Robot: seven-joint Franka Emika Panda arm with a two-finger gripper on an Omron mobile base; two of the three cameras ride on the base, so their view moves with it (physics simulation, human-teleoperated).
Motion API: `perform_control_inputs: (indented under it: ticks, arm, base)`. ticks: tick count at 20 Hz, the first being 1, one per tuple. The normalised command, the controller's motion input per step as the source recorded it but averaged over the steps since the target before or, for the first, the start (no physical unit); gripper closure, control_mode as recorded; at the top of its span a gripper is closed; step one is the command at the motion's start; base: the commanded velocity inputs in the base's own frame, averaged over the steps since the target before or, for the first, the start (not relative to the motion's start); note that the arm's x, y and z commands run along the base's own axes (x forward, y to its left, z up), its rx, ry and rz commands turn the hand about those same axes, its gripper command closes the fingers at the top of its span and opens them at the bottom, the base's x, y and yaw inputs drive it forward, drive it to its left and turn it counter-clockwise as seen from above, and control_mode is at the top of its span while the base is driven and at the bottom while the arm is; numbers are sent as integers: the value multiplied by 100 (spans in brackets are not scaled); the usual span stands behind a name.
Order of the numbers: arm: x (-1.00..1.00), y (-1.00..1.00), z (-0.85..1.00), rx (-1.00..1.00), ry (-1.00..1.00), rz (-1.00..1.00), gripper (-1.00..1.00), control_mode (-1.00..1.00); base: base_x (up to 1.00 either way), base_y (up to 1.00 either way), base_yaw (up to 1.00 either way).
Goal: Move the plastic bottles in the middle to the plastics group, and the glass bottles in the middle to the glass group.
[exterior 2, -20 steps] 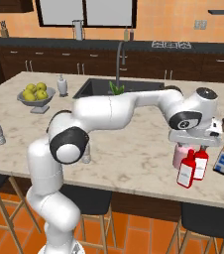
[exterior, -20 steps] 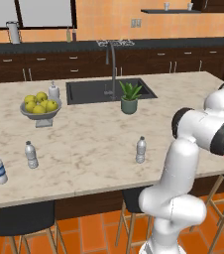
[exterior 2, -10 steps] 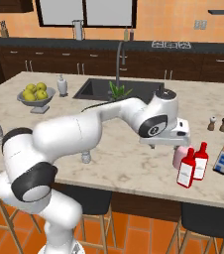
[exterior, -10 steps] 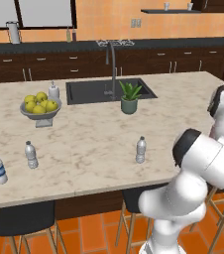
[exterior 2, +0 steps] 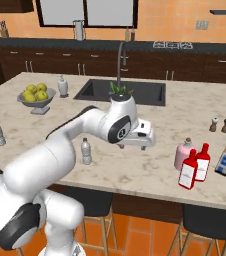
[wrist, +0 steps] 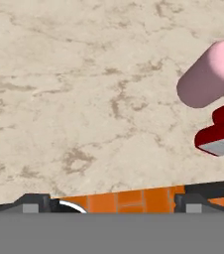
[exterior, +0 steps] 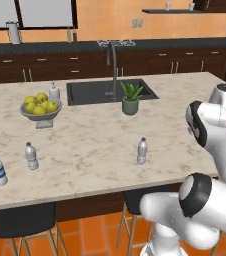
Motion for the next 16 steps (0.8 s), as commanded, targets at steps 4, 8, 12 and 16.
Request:
perform_control_inputs:
  ticks: [4,8,12,16]
  arm:
    - [18,100,0,6,1,-10,-100,-100]
    - [18,100,2,9,0,-12,-100,-100]
    - [14,100,2,11,1,-3,-100,-100]
    - [21,97,3,13,2,0,-100,-100]
  base:
    - [0,0,0]
    - [0,0,0]
    - [0,0,0]
    - [0,0,0]
